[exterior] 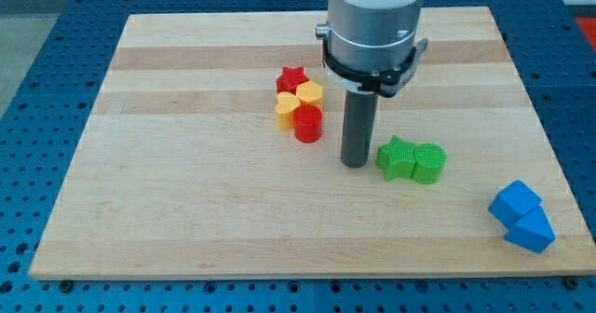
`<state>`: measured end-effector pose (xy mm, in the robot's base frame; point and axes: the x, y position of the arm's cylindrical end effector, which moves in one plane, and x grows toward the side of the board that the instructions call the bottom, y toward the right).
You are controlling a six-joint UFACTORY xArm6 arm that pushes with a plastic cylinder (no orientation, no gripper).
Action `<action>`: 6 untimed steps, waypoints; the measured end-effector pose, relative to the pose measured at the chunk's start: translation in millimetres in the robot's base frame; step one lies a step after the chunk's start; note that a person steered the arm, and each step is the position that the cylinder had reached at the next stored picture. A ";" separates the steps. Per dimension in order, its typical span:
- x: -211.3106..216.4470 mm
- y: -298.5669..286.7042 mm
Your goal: Push the green blocks slightly to the right
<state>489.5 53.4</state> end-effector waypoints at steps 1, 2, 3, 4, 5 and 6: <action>2.7 3.0; 2.7 9.1; 2.7 20.6; 2.7 28.0; 2.7 30.8; 2.7 32.3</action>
